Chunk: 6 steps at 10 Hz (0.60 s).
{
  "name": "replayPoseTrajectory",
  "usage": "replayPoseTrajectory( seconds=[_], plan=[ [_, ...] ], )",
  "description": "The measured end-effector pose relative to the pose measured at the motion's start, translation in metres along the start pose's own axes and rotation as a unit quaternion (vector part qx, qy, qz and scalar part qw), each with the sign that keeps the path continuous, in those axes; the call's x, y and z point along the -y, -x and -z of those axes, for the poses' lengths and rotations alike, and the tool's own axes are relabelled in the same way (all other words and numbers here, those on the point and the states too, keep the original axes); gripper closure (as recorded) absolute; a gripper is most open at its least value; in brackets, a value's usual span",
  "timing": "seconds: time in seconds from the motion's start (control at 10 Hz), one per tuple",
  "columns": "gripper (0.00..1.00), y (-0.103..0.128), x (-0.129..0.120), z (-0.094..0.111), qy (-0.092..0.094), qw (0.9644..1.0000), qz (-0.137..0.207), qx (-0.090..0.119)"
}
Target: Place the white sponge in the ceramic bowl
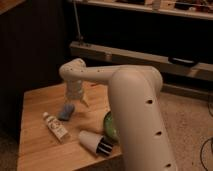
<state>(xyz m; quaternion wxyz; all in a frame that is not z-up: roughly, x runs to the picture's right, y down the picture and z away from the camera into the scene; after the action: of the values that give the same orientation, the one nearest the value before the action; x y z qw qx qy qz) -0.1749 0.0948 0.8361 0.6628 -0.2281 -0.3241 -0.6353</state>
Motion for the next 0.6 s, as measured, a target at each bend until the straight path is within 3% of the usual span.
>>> replayPoseTrajectory(
  seconds=[0.4, 0.6],
  plan=[
    [0.2, 0.008, 0.028, -0.012, -0.007, 0.9999, 0.008, 0.004],
    [0.2, 0.015, 0.036, -0.025, -0.008, 0.9999, 0.008, -0.004]
  ],
)
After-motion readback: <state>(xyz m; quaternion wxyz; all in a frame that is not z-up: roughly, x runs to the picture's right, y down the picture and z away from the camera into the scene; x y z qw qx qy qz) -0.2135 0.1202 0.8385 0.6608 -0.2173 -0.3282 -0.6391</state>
